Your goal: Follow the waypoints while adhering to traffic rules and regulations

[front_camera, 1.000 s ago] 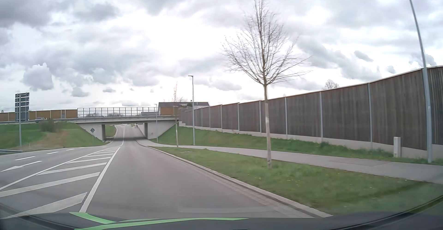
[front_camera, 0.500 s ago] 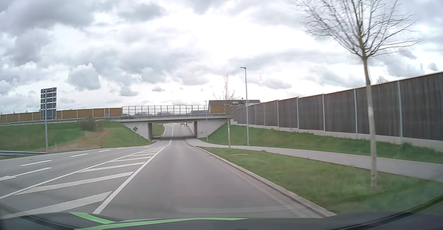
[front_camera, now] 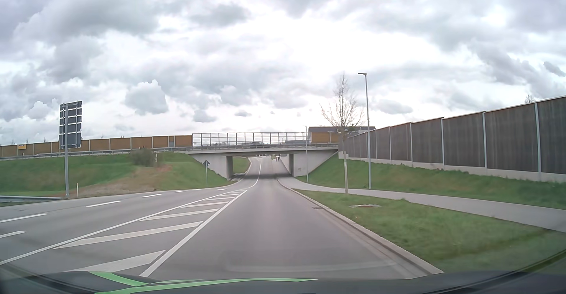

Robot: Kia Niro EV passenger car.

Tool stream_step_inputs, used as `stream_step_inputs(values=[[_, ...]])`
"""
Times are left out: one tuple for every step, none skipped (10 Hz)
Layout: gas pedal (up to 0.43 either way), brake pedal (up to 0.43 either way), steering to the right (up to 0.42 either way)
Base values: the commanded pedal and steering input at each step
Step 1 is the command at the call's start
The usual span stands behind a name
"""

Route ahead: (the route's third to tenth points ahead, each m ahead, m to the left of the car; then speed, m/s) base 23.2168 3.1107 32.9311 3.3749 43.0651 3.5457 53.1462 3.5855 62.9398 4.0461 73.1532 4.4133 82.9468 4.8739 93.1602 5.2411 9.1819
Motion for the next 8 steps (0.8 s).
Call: stream_step_inputs(values=[[0.37,0.0,-0.046],[0.37,0.0,-0.037],[0.37,0.0,-0.029],[0.37,0.0,-0.022],[0.37,0.0,-0.015],[0.358,0.0,-0.012],[0.358,0.0,-0.01],[0.35,0.0,-0.01]])
